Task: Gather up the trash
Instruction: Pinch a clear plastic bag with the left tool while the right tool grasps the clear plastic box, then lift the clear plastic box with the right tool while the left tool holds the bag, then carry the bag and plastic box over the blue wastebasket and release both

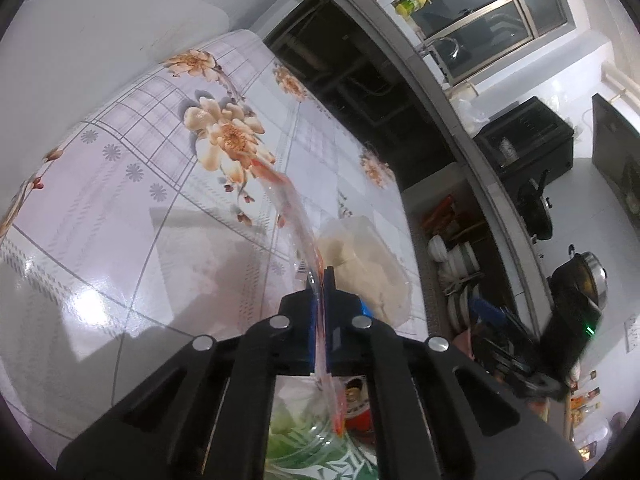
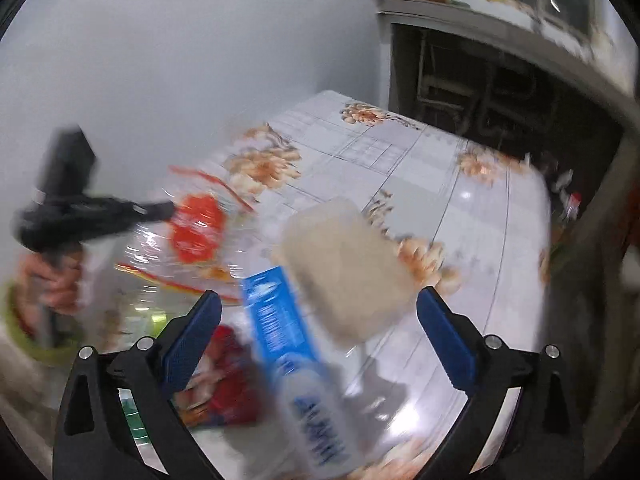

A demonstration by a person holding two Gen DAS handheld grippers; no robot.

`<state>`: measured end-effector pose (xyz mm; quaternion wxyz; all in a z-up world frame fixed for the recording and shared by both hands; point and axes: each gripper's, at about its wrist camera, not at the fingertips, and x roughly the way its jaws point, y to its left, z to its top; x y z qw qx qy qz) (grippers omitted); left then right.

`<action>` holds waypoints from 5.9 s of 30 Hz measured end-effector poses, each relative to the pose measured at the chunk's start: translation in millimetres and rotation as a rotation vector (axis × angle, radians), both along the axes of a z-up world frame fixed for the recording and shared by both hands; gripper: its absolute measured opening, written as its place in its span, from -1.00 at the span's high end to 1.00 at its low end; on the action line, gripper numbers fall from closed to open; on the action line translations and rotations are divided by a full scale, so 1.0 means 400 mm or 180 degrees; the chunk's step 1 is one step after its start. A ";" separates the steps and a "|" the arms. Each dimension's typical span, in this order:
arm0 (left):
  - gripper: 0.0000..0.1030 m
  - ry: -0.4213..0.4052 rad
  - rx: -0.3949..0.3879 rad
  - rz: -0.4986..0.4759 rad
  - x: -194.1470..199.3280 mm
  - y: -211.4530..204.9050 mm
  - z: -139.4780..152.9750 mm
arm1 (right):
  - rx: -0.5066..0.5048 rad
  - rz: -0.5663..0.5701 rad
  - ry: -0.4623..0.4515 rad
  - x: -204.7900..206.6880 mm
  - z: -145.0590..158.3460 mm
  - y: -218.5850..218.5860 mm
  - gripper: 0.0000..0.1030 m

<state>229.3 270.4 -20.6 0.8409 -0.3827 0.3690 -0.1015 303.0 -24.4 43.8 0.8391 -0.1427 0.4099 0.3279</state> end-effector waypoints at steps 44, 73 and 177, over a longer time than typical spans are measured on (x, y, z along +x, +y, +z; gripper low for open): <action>1.00 -0.0196 -0.0140 -0.0123 -0.009 -0.014 0.043 | -0.1030 0.0371 0.0457 0.237 -0.223 0.182 -0.81; 1.00 -0.0489 -0.0223 -0.0255 -0.066 -0.043 0.122 | -0.0215 -0.0401 -0.0171 0.054 -0.004 -0.011 -0.72; -0.29 0.0741 0.1754 -0.3078 0.074 -1.668 -0.226 | 0.2996 -0.5567 0.1224 -0.624 -0.912 -1.353 -0.70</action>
